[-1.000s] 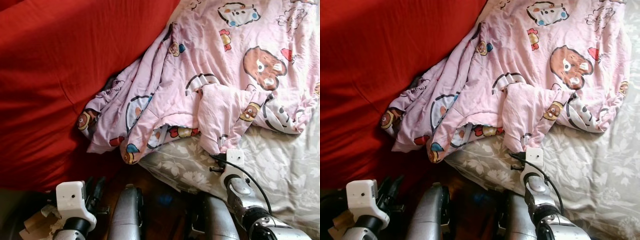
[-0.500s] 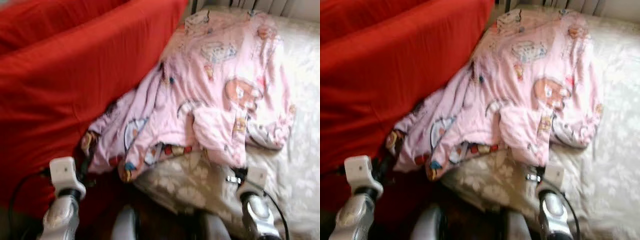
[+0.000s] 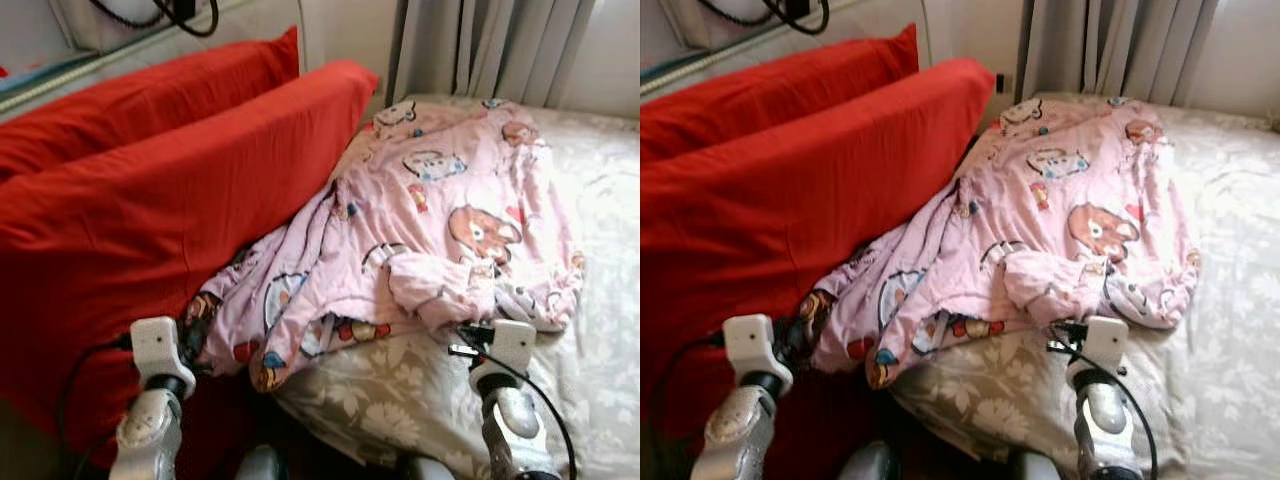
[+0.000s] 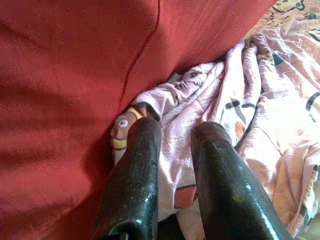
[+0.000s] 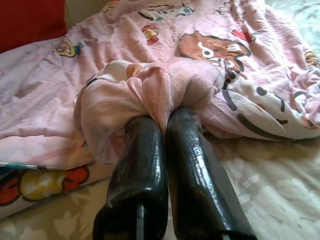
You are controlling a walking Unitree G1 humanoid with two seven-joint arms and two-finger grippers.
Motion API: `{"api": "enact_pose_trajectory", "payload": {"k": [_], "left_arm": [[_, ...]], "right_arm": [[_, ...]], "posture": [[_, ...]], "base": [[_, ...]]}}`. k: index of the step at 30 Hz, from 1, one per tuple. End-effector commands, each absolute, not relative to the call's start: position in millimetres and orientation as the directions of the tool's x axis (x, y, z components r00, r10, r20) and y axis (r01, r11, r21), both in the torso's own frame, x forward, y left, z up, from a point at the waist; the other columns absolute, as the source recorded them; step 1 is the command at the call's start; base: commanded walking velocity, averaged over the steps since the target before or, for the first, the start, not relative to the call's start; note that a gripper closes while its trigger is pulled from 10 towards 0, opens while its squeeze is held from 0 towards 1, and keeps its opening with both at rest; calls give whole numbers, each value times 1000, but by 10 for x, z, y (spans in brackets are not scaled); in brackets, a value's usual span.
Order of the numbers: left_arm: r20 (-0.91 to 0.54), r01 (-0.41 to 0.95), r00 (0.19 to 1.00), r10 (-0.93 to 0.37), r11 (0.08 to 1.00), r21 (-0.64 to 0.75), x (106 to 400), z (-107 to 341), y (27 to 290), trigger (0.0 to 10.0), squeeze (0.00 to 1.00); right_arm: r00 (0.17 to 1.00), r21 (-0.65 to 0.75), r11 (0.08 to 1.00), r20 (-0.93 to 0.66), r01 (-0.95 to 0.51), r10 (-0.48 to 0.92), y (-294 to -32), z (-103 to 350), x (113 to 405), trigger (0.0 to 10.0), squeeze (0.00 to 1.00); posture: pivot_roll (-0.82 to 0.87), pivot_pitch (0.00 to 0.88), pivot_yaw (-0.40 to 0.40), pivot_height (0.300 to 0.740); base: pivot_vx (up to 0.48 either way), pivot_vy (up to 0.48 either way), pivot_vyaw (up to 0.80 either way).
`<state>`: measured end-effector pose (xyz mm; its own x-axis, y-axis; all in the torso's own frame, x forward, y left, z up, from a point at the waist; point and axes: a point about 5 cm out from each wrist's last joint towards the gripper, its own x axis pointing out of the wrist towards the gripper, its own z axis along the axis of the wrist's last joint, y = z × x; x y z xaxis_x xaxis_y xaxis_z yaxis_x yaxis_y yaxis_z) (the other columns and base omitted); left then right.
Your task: Clean up the room
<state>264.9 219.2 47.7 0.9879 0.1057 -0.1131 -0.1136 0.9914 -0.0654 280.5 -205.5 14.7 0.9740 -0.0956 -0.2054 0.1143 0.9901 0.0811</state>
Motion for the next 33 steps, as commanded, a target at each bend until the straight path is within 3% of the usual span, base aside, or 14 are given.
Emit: {"api": "enact_pose_trajectory", "payload": {"k": [1,10,20,27,33], "left_arm": [[-106,-107,989,99,991,-75,2666,466,2175,10000,0],[-127,-111,987,101,991,-74,2683,382,2198,10000,0],[-271,-153,954,125,985,-83,2550,83,2318,10000,0],[-466,-176,876,124,982,-70,2249,-318,2328,10000,0],[-638,-178,762,111,983,-41,1878,-648,2240,10000,0]], "right_arm": [[980,91,990,-177,108,-91,-2029,182,2819,10000,0],[980,100,989,-175,112,-93,-2000,203,2851,10000,0],[980,107,987,-172,121,-102,-1990,213,2868,10000,0],[980,111,986,-171,126,-106,-1991,210,2866,10000,0],[980,115,986,-169,124,-104,-1993,216,2874,10000,0]], "posture": [[47,0,40,644],[37,0,49,694],[36,0,58,740],[36,0,60,740],[40,0,55,740]], "base": [[0,0,0],[0,0,0],[0,0,0],[0,0,0],[0,0,0]]}}
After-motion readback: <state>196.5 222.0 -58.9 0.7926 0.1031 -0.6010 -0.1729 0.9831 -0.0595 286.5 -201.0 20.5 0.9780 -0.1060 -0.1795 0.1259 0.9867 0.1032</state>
